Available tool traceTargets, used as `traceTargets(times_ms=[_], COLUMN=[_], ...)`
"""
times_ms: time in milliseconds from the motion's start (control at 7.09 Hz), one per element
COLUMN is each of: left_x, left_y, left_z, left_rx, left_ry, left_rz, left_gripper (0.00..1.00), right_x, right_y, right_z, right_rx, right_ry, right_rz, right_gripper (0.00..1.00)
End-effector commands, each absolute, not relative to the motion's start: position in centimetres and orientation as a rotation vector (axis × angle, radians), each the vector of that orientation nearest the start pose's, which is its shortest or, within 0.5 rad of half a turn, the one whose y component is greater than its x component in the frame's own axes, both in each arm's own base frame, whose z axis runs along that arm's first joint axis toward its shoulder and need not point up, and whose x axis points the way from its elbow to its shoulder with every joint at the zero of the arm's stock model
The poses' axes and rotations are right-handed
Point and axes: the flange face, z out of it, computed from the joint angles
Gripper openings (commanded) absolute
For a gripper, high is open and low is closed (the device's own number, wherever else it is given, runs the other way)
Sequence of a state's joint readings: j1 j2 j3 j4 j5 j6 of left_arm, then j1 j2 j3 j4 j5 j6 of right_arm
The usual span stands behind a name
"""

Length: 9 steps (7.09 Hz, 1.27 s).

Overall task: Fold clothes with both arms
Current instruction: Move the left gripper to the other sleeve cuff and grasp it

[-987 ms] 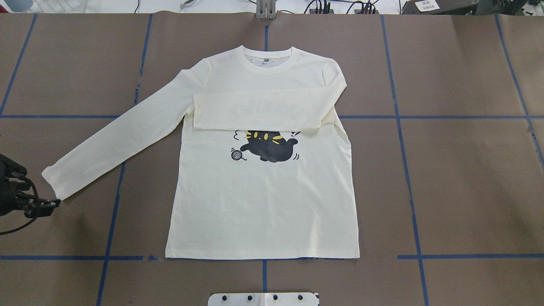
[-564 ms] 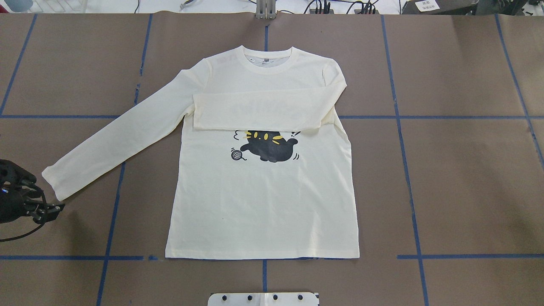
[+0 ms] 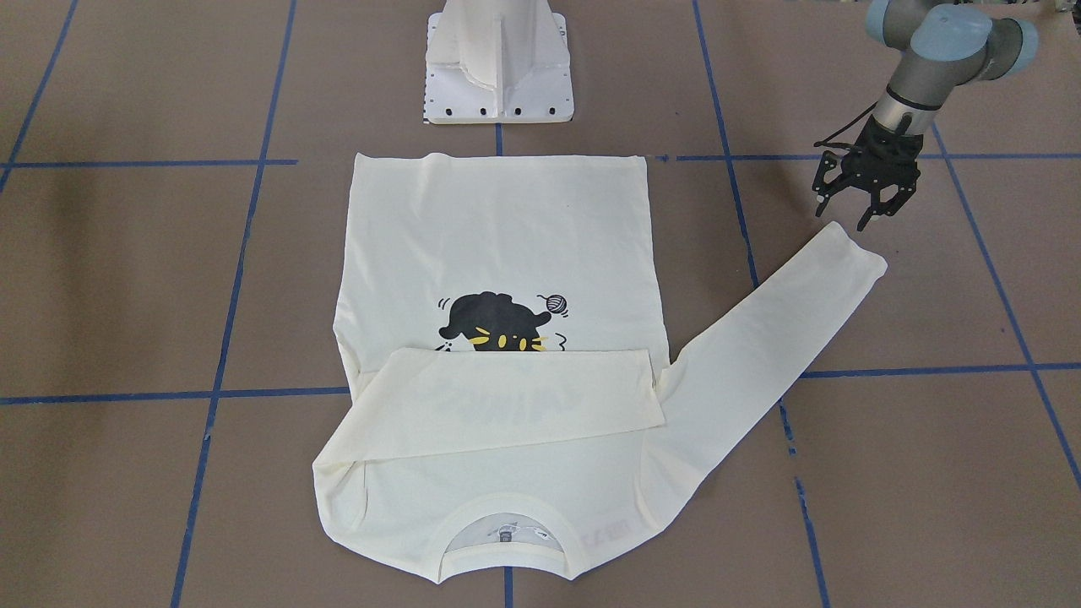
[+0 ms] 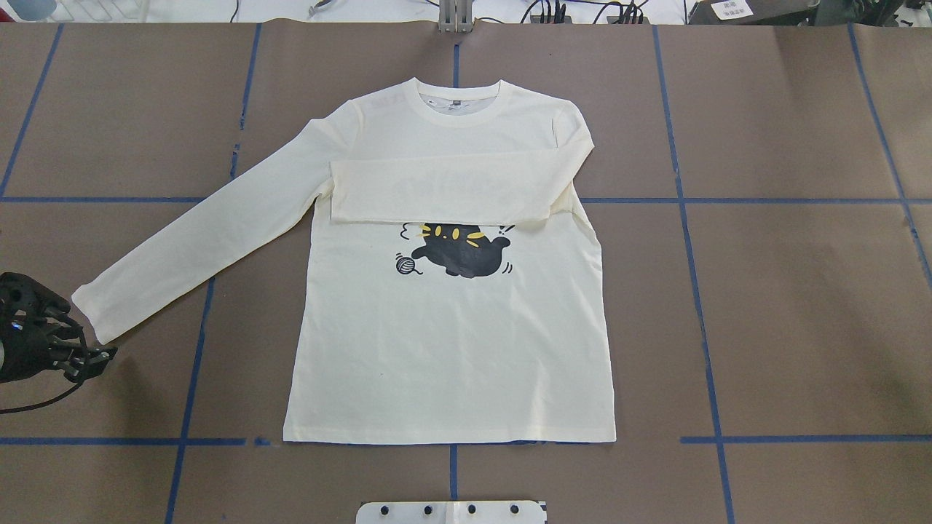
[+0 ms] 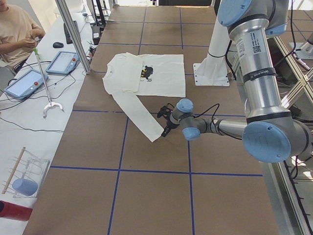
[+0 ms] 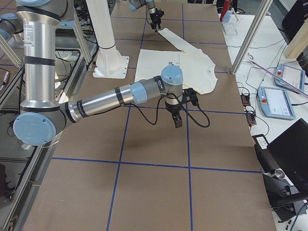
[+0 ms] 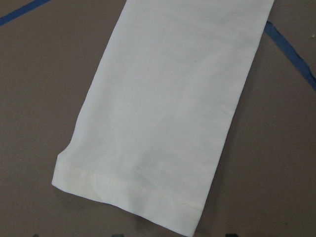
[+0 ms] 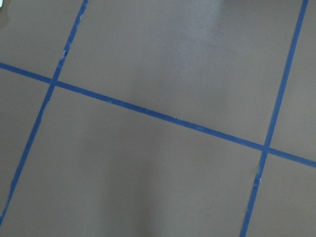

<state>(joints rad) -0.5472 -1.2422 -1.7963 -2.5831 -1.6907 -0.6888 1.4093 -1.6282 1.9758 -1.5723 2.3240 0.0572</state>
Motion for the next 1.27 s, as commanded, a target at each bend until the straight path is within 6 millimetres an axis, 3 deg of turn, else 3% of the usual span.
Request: traceTargets(times_ms=[0,282,423,564,846,1128], left_x=[27.7,28.0,28.0,28.0,27.7,25.9], left_y=[-31.1,-31.3,-31.3,-31.3,-31.6,-33.9], left_z=[58.9,59.3,59.4,59.2,58.8,55.9], left_rx=[0.509,0.504,0.504,0.507,0.522,0.657], left_ry=[0.76,0.754,0.754,0.756,0.754,0.713], left_rz=[0.366,0.366,0.366,0.364,0.362,0.353], left_gripper=[0.58,0.49,0.33,0.0,0.0,0.0], right_x=[-1.0,-1.0,-1.0,-1.0,-1.0,-1.0], right_y=[-46.7,-46.7,-46.7,-46.7,-46.7,-46.7], right_z=[48.8,48.8,48.7,48.7,48.8,48.9], right_rx=[0.246,0.246,0.247,0.247,0.245,0.245], right_ry=[-0.778,-0.778,-0.778,-0.778,-0.778,-0.778], right_rz=[-0.228,-0.228,-0.228,-0.228,-0.227,-0.228], right_gripper=[1.0,1.0,1.0,1.0,1.0,1.0])
